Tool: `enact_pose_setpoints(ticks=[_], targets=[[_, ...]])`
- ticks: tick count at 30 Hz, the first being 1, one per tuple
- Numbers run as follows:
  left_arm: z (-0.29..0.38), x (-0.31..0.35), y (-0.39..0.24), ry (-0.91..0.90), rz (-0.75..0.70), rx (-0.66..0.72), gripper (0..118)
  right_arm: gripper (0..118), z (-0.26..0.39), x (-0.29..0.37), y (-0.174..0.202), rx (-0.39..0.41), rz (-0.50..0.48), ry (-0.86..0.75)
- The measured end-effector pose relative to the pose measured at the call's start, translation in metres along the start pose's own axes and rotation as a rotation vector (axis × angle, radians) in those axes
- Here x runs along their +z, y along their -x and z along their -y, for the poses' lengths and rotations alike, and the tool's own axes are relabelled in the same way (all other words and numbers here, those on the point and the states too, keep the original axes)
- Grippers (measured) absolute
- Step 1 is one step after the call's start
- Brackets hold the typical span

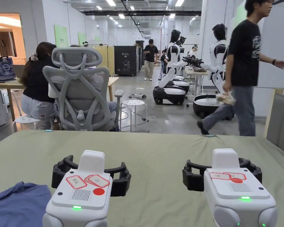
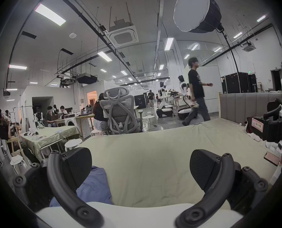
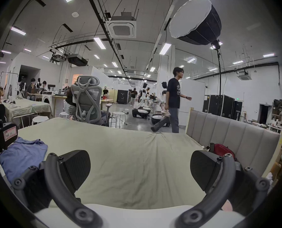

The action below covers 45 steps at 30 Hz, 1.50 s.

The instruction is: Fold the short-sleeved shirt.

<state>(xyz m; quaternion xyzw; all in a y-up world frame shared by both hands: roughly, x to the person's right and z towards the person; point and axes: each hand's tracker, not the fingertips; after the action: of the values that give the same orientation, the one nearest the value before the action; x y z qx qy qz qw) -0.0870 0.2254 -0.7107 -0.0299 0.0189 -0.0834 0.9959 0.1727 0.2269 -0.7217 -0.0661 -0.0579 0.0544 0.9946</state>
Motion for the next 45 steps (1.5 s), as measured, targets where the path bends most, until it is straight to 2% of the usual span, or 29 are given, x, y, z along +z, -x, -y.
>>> enact_pose_setpoints(ticks=[34,35,36,37,38,39,40,41,43,45], targets=[[-0.001,-0.003,-0.003,-0.005,0.031,0.002,117,117,0.005,-0.002,-0.002,-0.002,-0.016,0.019],[-0.001,-0.003,-0.003,-0.004,0.034,0.003,114,110,0.004,-0.002,-0.002,-0.003,-0.013,0.026],[-0.001,-0.003,-0.003,-0.003,0.04,0.005,104,94,0.004,-0.002,-0.003,-0.005,-0.015,0.036],[-0.001,-0.003,-0.003,-0.007,0.046,0.01,76,51,0.004,-0.001,-0.005,-0.008,-0.028,0.04],[-0.001,-0.003,-0.003,-0.007,0.055,0.014,36,14,0.004,-0.001,-0.005,-0.006,-0.028,0.04],[-0.001,-0.004,-0.003,-0.003,0.059,0.018,0,1,0.004,-0.001,-0.004,0.011,-0.012,0.045],[-0.001,-0.006,-0.004,0.004,0.057,0.018,0,0,0.005,-0.001,-0.003,0.04,0.03,0.046],[0.002,-0.009,-0.003,0.001,0.016,0.021,0,0,0.005,0.002,-0.002,0.032,0.03,0.022],[0.004,-0.013,-0.001,0.01,0.065,0.016,0,0,0.004,0.002,-0.007,0.006,-0.012,0.029],[0.006,-0.012,-0.002,0.014,0.054,0.009,0,0,0.002,0.002,-0.002,0.028,0.003,0.027]])
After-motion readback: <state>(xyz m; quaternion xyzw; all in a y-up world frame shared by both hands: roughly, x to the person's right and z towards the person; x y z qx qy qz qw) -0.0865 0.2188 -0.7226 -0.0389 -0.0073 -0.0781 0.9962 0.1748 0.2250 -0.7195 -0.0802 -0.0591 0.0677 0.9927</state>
